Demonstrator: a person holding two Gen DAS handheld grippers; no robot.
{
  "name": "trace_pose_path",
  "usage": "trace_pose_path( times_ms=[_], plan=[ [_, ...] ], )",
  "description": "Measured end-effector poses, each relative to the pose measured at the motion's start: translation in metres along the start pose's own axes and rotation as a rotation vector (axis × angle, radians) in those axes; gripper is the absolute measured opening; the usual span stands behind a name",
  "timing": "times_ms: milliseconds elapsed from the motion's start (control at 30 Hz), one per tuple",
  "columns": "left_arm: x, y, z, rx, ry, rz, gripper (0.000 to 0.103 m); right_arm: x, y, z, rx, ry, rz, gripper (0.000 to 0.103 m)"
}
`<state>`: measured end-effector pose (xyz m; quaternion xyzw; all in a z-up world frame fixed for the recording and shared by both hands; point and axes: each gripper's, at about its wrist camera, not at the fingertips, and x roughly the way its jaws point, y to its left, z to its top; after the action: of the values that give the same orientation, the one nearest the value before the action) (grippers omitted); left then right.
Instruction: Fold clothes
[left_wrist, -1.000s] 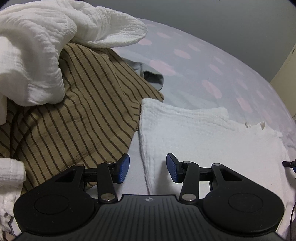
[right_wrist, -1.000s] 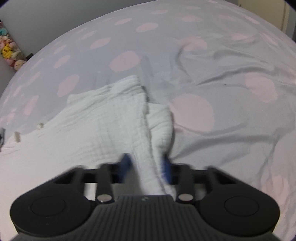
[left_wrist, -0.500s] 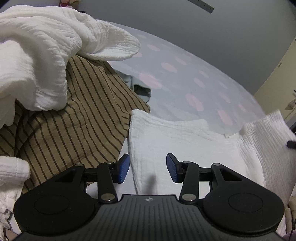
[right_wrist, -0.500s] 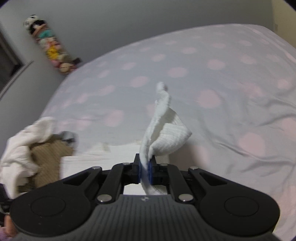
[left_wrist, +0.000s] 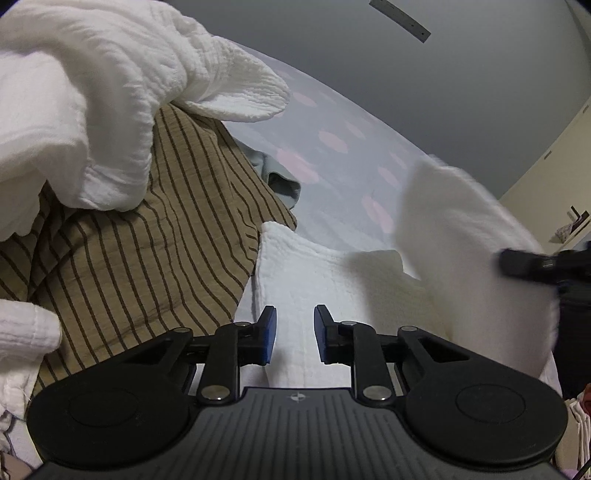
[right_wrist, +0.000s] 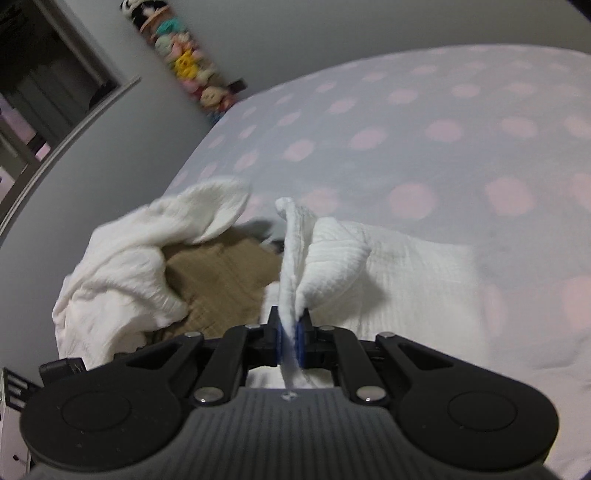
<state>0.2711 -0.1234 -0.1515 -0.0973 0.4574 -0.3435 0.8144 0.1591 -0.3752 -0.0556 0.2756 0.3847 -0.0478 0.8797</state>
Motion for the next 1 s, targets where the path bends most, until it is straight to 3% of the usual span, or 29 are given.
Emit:
trace_pose_path(
  times_ms=[233, 400, 533, 700, 933, 1000],
  plan=[
    [0.002, 0.013, 0.0, -0.027, 0.003, 0.011, 0.018, 0.087, 0.029, -0.027, -0.021, 0.102, 0.006, 0.009],
    [0.005, 0.019, 0.0, -0.046, 0.011, 0.019, 0.018, 0.118, 0.023, -0.036, -0.009, 0.156, -0.017, 0.01],
    [0.005, 0.022, 0.0, -0.059, 0.017, 0.034, 0.018, 0.13, 0.019, -0.041, 0.01, 0.184, -0.004, 0.024],
    [-0.007, 0.017, 0.001, -0.056, -0.005, 0.028, 0.018, 0.093, 0.031, -0.035, -0.058, 0.106, 0.041, 0.04],
    [-0.026, 0.0, -0.007, -0.037, -0.003, -0.009, 0.019, 0.013, 0.014, -0.046, -0.13, -0.003, -0.002, 0.044],
    [-0.031, -0.004, -0.011, -0.052, 0.003, -0.023, 0.019, -0.004, 0.001, -0.057, -0.121, -0.019, -0.029, 0.054]
  ],
)
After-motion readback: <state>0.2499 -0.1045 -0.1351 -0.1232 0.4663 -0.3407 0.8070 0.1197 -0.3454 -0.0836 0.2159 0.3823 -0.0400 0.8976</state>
